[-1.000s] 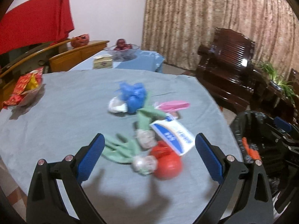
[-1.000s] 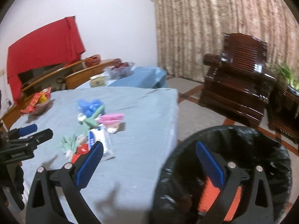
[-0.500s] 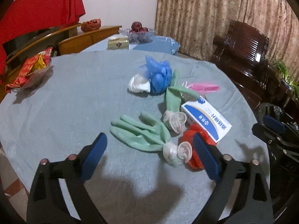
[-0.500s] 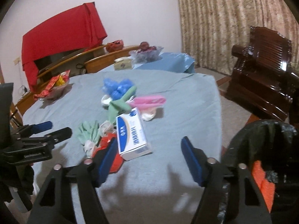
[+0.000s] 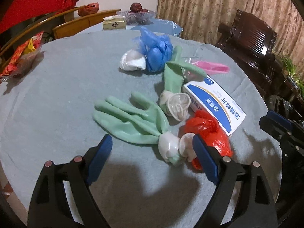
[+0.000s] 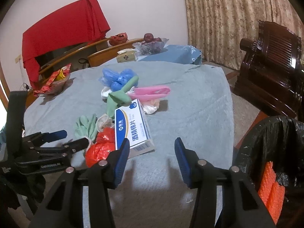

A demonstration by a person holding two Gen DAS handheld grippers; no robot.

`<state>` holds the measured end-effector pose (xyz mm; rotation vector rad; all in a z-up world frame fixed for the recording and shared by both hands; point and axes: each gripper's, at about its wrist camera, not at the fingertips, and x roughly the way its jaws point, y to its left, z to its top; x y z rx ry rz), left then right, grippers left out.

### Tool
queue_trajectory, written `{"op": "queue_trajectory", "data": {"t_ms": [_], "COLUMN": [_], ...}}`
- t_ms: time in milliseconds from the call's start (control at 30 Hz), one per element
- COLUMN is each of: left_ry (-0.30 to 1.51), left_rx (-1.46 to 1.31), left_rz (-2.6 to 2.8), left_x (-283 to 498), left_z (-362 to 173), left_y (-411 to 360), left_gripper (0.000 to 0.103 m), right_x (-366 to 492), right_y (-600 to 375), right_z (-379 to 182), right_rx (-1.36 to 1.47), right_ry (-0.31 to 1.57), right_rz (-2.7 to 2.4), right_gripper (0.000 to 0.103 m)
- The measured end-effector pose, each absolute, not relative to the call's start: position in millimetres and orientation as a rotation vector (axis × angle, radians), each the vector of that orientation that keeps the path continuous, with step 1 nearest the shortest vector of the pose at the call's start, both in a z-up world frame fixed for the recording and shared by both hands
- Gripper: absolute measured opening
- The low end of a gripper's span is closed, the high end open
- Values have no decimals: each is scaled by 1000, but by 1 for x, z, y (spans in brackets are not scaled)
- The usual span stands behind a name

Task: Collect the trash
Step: 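Move both tools back over the remaining trash on the table, then close the left tool on the white tissue beside the green glove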

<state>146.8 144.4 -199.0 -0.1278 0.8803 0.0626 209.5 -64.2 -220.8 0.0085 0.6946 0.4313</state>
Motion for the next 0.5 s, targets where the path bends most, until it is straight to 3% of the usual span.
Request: {"op": "queue_trajectory", "data": {"t_ms": [100,133,267,333,433,500], "left_ry": [887,890,896,898,911,913], "left_rx": [-123,-131,-180,-183,-140,-134], "left_rz": [53,43,-23,-66,-98,-94], "left_x": [149,150,146,144,140,137], "left_z": [-204,-204,-204,-202,-197,-193], "left_y": [142,144,155,157,154,153], "left_gripper": [81,72,51,30,15,14], "right_x": [210,210,210,209,208,206], "right_y": [-63,-61,-55,-51,-47,-46], "right_z": [-222,-222,-223,-224,-224,-224], "right_rx": [6,3,-7,-9,-11,-17], "right_ry": [699,699,700,701,702,700], "right_rz": [432,434,443,449,458,461], "right_gripper": [49,49,49,49,49,49]}}
